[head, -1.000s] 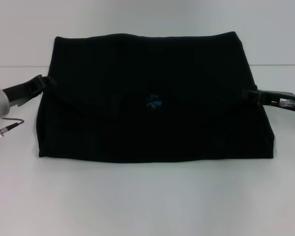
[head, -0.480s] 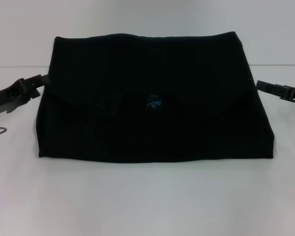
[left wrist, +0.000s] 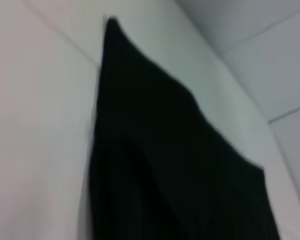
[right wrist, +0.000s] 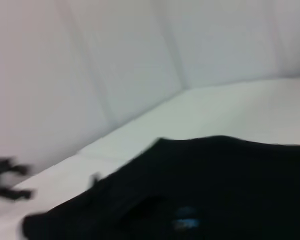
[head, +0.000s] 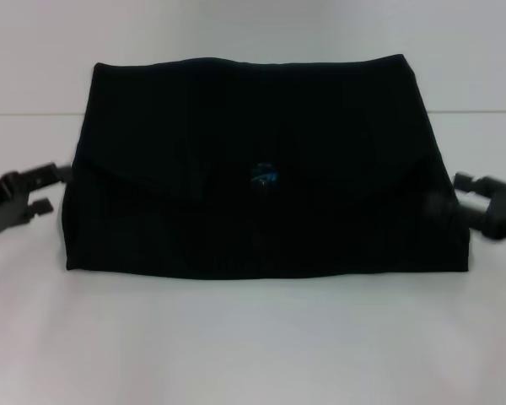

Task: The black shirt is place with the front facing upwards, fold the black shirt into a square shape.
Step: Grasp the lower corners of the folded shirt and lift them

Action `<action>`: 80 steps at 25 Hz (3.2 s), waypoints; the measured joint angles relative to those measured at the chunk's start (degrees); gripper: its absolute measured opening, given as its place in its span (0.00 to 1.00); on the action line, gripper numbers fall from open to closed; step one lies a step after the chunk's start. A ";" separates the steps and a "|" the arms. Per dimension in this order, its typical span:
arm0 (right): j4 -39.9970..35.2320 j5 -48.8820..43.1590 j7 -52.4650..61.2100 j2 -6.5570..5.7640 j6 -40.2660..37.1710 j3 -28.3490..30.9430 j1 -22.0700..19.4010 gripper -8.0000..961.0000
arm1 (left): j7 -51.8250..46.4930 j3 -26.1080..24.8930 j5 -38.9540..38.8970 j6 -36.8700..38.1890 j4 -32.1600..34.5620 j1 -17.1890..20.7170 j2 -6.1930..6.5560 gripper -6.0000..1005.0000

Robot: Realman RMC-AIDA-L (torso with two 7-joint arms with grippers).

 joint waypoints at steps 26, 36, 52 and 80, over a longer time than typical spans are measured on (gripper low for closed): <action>4.58 -5.73 -19.67 3.50 -6.23 -4.82 1.41 0.82 | -0.03 12.99 3.95 -0.60 1.66 -1.69 -1.12 0.87; 4.67 -5.60 -19.49 3.50 -6.25 -4.82 1.41 0.82 | 0.62 16.66 3.94 -0.49 2.58 -2.11 -1.36 0.87; 2.58 -5.37 -10.54 2.36 -6.46 -3.84 1.29 0.82 | -0.12 18.05 5.23 -1.84 4.13 -1.79 -1.84 0.27; -8.36 -42.08 63.92 -6.90 2.50 -9.86 18.83 0.81 | -0.71 17.50 6.57 -0.34 4.31 -2.12 -1.46 0.03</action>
